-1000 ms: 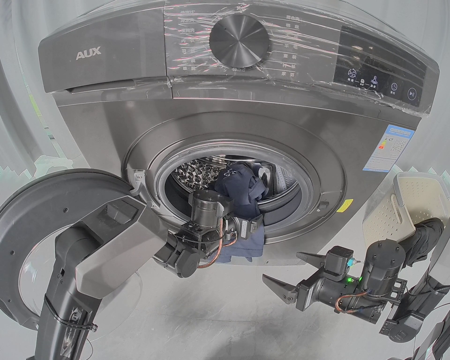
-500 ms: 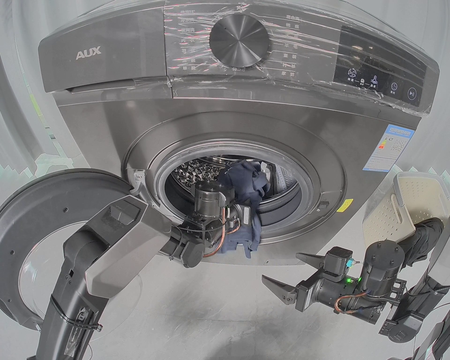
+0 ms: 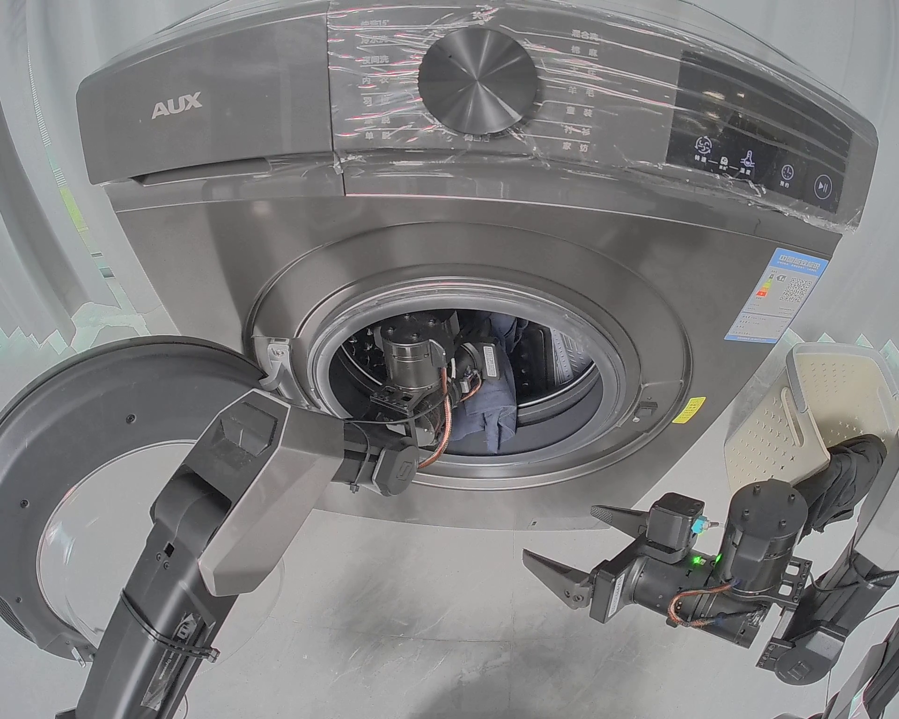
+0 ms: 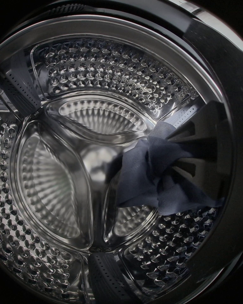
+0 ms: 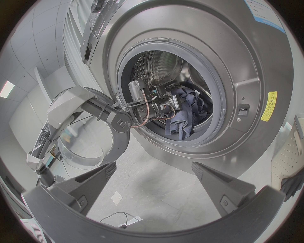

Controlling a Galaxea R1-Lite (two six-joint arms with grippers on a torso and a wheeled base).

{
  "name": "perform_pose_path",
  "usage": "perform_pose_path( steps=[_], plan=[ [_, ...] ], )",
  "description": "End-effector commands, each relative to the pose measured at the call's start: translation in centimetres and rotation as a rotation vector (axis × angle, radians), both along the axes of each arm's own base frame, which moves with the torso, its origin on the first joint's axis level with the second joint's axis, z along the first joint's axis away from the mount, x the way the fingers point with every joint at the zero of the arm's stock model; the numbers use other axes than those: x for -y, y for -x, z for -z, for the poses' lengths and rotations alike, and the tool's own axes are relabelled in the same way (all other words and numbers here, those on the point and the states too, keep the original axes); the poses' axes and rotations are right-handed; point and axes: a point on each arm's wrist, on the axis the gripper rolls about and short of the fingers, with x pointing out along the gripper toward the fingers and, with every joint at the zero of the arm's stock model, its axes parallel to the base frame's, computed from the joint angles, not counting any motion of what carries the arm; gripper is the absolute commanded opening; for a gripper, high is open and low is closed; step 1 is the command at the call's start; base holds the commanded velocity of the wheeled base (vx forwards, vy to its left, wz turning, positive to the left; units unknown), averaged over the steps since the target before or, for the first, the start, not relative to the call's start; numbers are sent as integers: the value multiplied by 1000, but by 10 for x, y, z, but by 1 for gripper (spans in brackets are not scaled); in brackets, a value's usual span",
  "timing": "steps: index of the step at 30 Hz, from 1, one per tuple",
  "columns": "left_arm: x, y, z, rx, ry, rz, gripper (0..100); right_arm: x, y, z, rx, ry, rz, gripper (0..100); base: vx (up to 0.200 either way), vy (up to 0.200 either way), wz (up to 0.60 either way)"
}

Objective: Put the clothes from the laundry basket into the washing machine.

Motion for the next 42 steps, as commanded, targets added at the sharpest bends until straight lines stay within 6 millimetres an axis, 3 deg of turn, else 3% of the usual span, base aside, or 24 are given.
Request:
perform_pose_path(
  steps=[1, 10, 11, 14, 17, 23, 37, 38, 42],
  plan=[
    [1, -8, 11, 4, 5, -10, 0, 0, 0, 0, 0, 1, -2, 100, 0, 0, 0],
    [-2, -10, 11, 1, 22, -28, 0, -1, 0, 2, -6, 4, -2, 100, 0, 0, 0],
    [-2, -9, 10, 1, 22, -28, 100, -1, 0, 2, -6, 4, 0, 100, 0, 0, 0],
    [-2, -5, 5, -12, 28, -25, 100, 0, -1, 2, -6, 4, 0, 100, 0, 0, 0],
    [-7, 15, 0, -104, -28, 3, 100, -1, 0, 2, -6, 4, 0, 100, 0, 0, 0],
    [-9, 46, 23, -253, -135, 83, 100, -1, -1, 2, -7, 5, -2, 100, 0, 0, 0],
    [-10, 46, 61, -303, -223, 87, 100, -1, -1, 2, -7, 5, -2, 100, 0, 0, 0],
    [-10, 46, 63, -304, -225, 86, 0, -1, -1, 2, -7, 5, -2, 100, 0, 0, 0],
    [-11, 44, 62, -300, -223, 84, 0, -1, -1, 2, -7, 5, -2, 100, 0, 0, 0]
  ],
)
